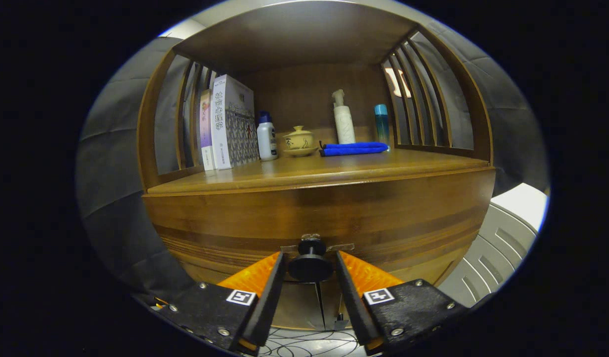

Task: Pull open the drawer, take out the items inside it, and place them on the countertop above the cabinet.

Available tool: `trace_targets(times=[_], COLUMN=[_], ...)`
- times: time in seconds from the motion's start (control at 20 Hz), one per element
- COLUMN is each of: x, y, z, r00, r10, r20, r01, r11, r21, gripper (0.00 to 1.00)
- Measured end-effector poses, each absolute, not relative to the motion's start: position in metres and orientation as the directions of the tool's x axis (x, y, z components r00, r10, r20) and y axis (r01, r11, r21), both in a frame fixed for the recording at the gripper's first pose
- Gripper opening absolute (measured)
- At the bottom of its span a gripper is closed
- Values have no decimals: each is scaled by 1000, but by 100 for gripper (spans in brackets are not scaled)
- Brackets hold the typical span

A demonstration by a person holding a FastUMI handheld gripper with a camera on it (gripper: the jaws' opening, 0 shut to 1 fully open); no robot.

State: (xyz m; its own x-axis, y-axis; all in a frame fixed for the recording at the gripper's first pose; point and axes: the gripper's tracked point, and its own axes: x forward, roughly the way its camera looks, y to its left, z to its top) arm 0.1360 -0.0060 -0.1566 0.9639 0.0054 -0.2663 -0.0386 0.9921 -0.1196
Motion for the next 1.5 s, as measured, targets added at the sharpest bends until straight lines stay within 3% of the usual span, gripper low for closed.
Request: trace_targets(times=[0.3,1.5], x=[136,21], y=[-5,-10], z=[-159,-159], r00=[960,955], r10=[0,15], r20=[-279,-298], r01=[-33,-45], r11=[993,994], r21=[-113,-96], gripper=[39,38])
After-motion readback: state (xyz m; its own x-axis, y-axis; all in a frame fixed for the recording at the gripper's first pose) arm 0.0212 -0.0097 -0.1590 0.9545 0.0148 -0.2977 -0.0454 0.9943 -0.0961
